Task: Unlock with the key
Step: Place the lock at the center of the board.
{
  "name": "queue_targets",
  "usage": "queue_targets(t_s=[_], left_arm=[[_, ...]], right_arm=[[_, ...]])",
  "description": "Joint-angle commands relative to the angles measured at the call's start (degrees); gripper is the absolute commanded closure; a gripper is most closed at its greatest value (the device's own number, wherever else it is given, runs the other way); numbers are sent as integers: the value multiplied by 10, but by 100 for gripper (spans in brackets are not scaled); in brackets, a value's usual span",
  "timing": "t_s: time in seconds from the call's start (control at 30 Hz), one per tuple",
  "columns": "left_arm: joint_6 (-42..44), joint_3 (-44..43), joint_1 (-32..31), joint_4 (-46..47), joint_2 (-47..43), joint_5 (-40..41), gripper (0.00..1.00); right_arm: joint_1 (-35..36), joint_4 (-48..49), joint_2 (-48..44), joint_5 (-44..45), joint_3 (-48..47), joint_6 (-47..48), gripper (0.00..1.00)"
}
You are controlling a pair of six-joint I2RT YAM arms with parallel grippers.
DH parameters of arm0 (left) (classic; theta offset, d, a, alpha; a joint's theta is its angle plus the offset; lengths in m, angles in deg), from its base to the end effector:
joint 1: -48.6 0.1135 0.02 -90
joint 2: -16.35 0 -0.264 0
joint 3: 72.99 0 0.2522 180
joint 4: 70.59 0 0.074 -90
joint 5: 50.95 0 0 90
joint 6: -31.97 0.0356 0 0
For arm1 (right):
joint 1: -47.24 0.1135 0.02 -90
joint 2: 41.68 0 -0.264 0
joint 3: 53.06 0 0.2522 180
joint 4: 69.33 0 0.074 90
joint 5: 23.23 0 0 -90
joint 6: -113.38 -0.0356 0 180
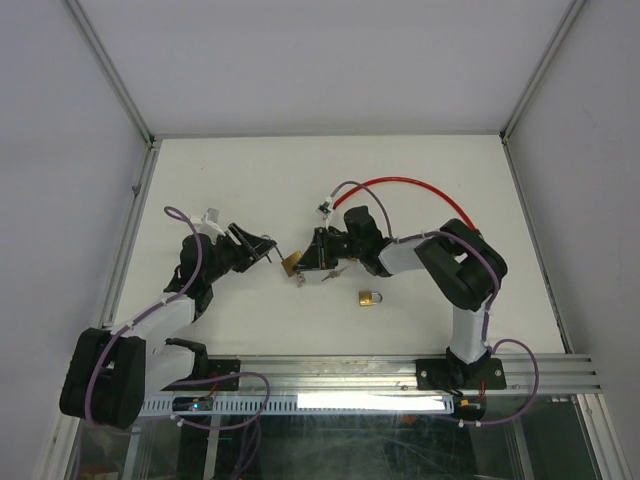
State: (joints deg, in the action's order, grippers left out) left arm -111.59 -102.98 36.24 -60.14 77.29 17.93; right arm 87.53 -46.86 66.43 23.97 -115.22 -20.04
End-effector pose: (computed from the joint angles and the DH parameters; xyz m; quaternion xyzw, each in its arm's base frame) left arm 0.2009 -0.0572 0.1770 -0.1864 0.7928 -0.4312 0.3882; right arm 0.2660 0.2572 0.1433 -0.1788 0.7837 0.5680 0.1768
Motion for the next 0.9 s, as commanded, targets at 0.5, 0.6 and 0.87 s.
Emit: queue_targets(t_s=[0.5,0.6,0.87], left_arm=[[64,-76,-2,-205,35,216,6],[80,-80,-1,-225,11,226,1],[111,-62,-4,-212,-38,206,1]], right_arm=[[7,-68,111,111,-149,-28,95],[6,-112,117,144,-172,-10,80],[7,-239,53,220,-177,72,38]])
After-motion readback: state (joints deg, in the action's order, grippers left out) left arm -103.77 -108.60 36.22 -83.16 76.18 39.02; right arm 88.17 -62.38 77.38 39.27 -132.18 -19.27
